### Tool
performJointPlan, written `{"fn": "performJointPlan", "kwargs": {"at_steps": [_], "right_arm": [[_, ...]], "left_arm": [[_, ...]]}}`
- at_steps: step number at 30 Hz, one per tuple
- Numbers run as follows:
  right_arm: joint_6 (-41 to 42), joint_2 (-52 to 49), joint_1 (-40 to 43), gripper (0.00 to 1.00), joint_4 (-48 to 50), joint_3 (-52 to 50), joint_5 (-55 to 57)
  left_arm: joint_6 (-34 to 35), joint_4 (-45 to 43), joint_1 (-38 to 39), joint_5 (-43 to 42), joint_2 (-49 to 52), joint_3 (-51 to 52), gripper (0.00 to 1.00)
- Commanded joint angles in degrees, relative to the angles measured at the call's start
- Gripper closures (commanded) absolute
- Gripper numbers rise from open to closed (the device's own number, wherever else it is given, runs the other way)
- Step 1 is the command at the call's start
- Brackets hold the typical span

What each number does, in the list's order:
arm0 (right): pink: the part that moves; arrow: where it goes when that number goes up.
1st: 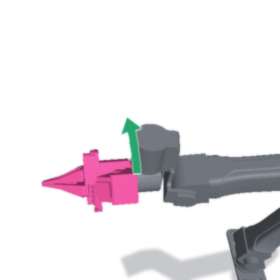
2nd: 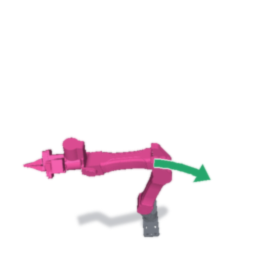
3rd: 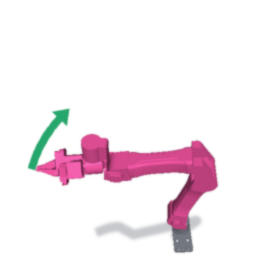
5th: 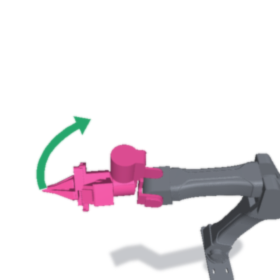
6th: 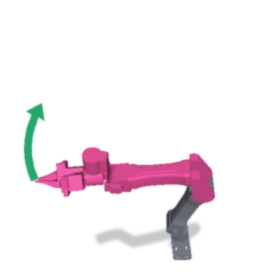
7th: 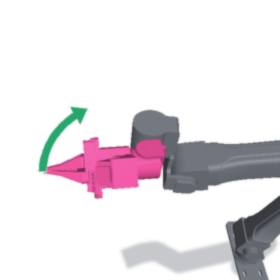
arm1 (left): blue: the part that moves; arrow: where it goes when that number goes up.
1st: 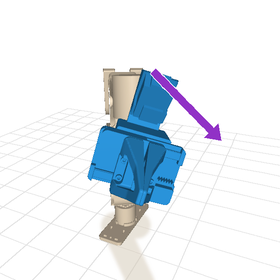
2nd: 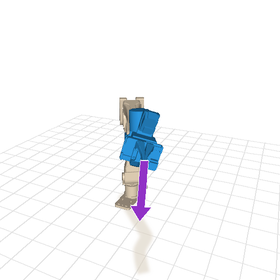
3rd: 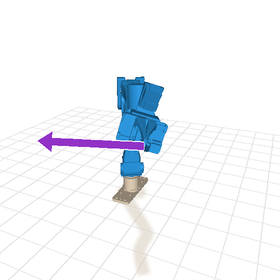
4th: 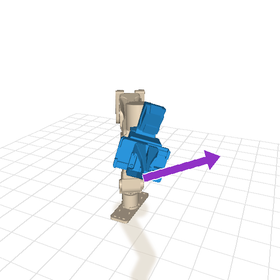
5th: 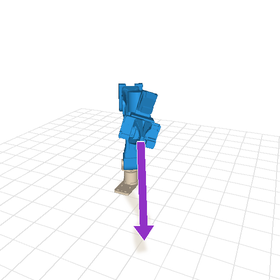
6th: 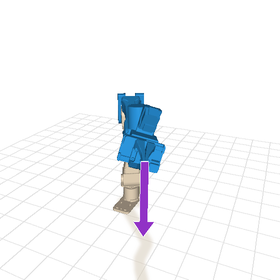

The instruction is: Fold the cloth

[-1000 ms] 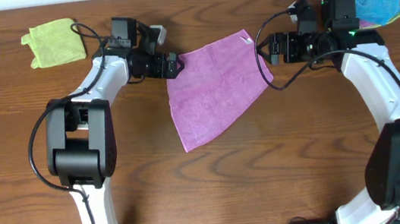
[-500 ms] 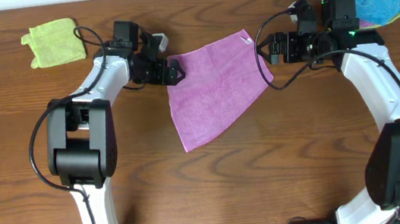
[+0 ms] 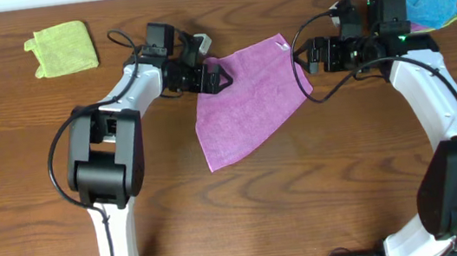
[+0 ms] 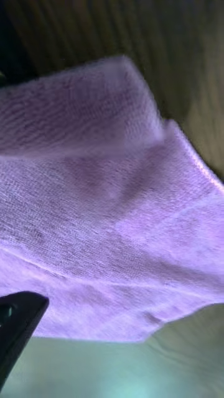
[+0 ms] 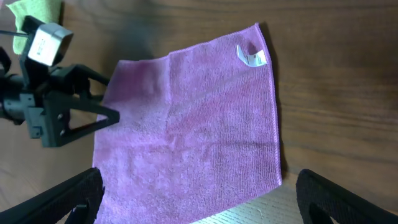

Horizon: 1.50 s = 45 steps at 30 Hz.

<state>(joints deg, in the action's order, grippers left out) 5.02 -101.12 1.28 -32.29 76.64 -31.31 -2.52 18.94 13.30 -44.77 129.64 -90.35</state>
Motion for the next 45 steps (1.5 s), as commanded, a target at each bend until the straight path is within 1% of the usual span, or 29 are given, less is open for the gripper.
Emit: {"fn": "performJointPlan", "kwargs": {"at_steps": [1,2,12,17,19,23,29,31,32,41,45], "right_arm": [[0.5,0.0,0.2,0.01,-0.26,0.17,-0.66],[0.52,0.0,0.2,0.01,-0.39,0.17,-0.68],[0.5,0.0,0.2,0.01,-1.11,0.17,-0.61],[0.52,0.0,0.2,0.01,-1.18,0.17,-0.22],[0.5,0.0,0.2,0.01,-1.18,0.17,-0.22],[0.55,0.0,0.17,0.01,-1.42,0.17,-0.24],[0.74,0.0,0.15,0.01,-1.9,0.17,-0.26],[0.76,0.0,0.13,0.01,-1.9,0.17,-0.26],[0.76,0.0,0.13,0.01,-1.95,0.17,-0.28],[1.4,0.0,0.13,0.01,-1.97,0.17,-0.66],[1.4,0.0,0.13,0.01,-1.97,0.17,-0.68]], "left_arm": [[2.97,-1.27,-0.24,-2.91,2.12,-0.17,0.18],[2.95,-1.2,-0.37,-2.78,2.12,-0.74,0.19],[2.95,0.59,-4.46,-2.86,2.12,-10.75,0.18],[2.93,0.52,-5.49,-7.28,2.12,-13.03,0.18],[2.86,0.83,-5.51,-7.52,2.12,-13.05,0.18],[0.81,5.14,-5.51,-2.05,2.12,-13.05,0.19],[-4.22,12.61,-5.25,10.73,2.14,-13.05,0.18],[-5.51,13.86,-5.25,13.38,2.14,-13.05,0.13],[-5.7,14.1,-5.25,14.43,2.14,-13.03,0.13],[-6.51,15.19,-4.57,15.17,2.64,-12.94,0.12],[-6.51,16.76,-4.26,13.97,4.09,-12.94,0.14]]}}
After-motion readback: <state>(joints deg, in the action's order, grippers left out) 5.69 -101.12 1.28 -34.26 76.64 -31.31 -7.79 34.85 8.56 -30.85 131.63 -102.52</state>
